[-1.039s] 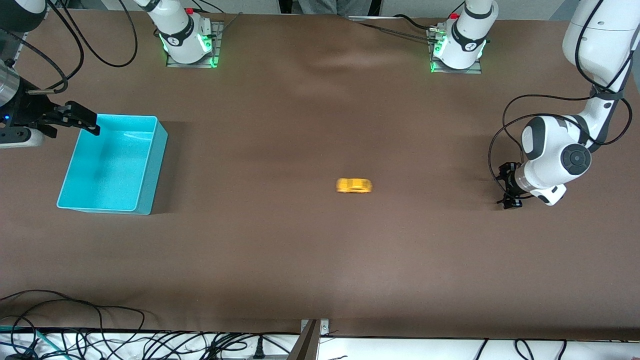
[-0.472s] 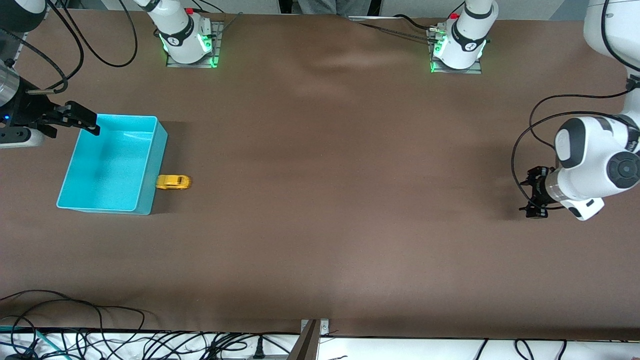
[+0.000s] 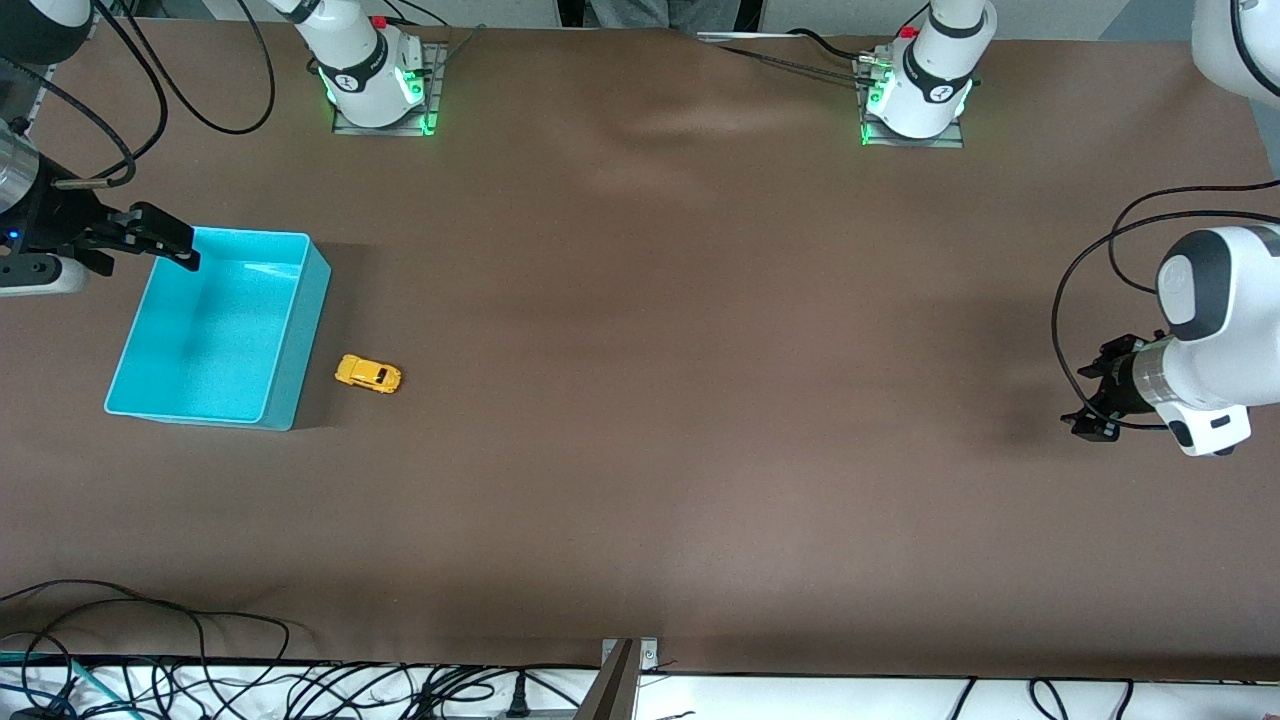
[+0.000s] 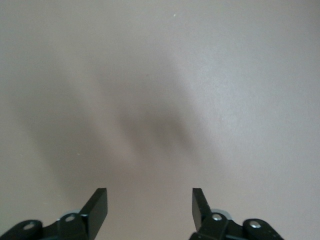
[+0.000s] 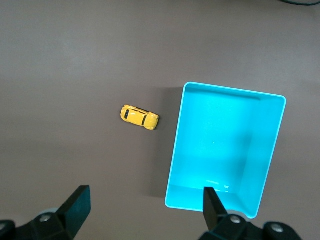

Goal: Wind up and store yellow beetle car
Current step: 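Raise the left gripper away while the right gripper reaches the car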

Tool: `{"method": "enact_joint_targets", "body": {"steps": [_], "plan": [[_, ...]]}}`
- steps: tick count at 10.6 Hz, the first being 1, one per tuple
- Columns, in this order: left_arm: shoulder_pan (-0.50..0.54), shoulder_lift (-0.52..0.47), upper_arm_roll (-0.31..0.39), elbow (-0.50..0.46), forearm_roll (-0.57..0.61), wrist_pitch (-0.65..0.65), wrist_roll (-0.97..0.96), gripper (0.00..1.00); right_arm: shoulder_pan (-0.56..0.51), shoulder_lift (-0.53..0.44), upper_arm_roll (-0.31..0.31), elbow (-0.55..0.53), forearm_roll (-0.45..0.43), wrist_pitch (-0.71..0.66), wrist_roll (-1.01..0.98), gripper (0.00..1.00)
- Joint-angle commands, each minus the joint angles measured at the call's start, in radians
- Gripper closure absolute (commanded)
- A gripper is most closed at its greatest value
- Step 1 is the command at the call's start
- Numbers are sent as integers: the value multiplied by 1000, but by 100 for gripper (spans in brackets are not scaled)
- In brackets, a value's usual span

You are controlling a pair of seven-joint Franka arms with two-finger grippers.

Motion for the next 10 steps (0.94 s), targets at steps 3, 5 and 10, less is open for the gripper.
{"method": "enact_joint_targets", "body": {"steps": [3, 5, 10], "plan": [[10, -1, -6, 199, -68, -213, 360, 0, 0, 3, 3, -6, 3, 10, -13, 0], [1, -32, -44, 253, -58, -265, 376, 0, 4, 33, 6, -3, 19, 28, -15, 0], [1, -113, -149, 274, 1, -322, 556, 0, 130, 187, 21, 46, 39, 108, -82, 0]]}}
